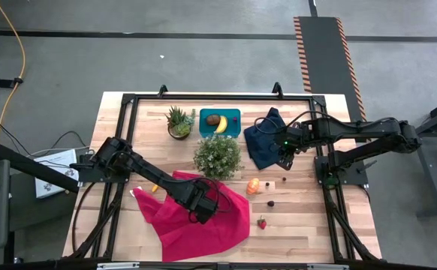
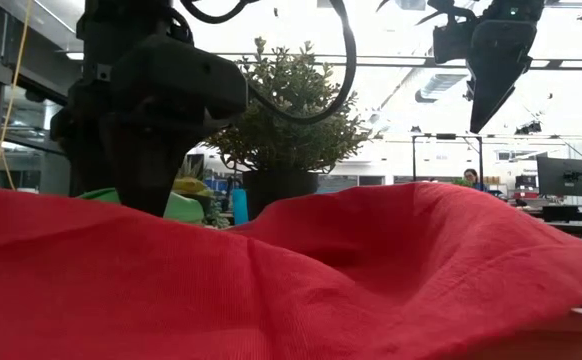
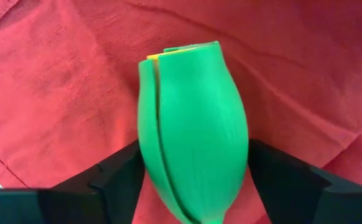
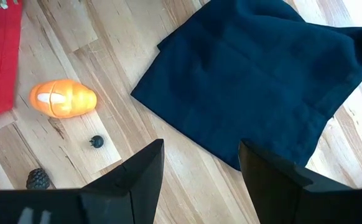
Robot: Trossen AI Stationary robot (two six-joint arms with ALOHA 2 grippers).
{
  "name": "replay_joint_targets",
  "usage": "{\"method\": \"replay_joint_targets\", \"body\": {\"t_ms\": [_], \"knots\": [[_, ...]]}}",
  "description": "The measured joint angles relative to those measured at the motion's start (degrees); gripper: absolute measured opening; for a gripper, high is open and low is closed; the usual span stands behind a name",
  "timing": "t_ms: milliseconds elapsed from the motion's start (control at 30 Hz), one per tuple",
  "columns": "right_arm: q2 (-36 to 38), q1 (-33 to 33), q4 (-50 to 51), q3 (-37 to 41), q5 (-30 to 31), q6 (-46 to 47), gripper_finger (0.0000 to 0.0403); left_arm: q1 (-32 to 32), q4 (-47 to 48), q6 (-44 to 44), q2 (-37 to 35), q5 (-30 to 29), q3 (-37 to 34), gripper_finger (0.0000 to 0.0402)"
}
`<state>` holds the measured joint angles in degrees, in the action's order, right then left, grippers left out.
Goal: Pick and placing Produce into tupperware
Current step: Put the green corn into the blue bin
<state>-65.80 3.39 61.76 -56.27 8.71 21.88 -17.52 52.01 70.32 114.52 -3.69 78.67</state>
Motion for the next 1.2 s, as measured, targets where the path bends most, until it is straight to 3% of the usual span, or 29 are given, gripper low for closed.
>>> {"method": "replay_joint_targets", "body": {"t_ms": [300, 667, 1000, 1200], "knots": [[0.0, 0.01, -0.02, 0.0, -0.04, -0.1, 0.0199, 0.0, -0.05, 0.0, 0.0, -1.08, 0.0, 0.02], [0.0, -0.01, -0.02, 0.0, -0.19, -0.1, 0.0199, 0.0, -0.13, 0.01, 0.0, -1.31, 0.0, 0.0226], [0.0, -0.01, -0.02, 0.0, -0.15, -0.1, 0.0199, 0.0, -2.55, 0.02, -0.02, -0.21, 0.0, 0.0193], [0.0, 0.0, -0.02, 0.0, -0.13, -0.1, 0.0199, 0.0, -2.72, 0.55, -0.04, 1.35, 0.05, 0.0204]]}}
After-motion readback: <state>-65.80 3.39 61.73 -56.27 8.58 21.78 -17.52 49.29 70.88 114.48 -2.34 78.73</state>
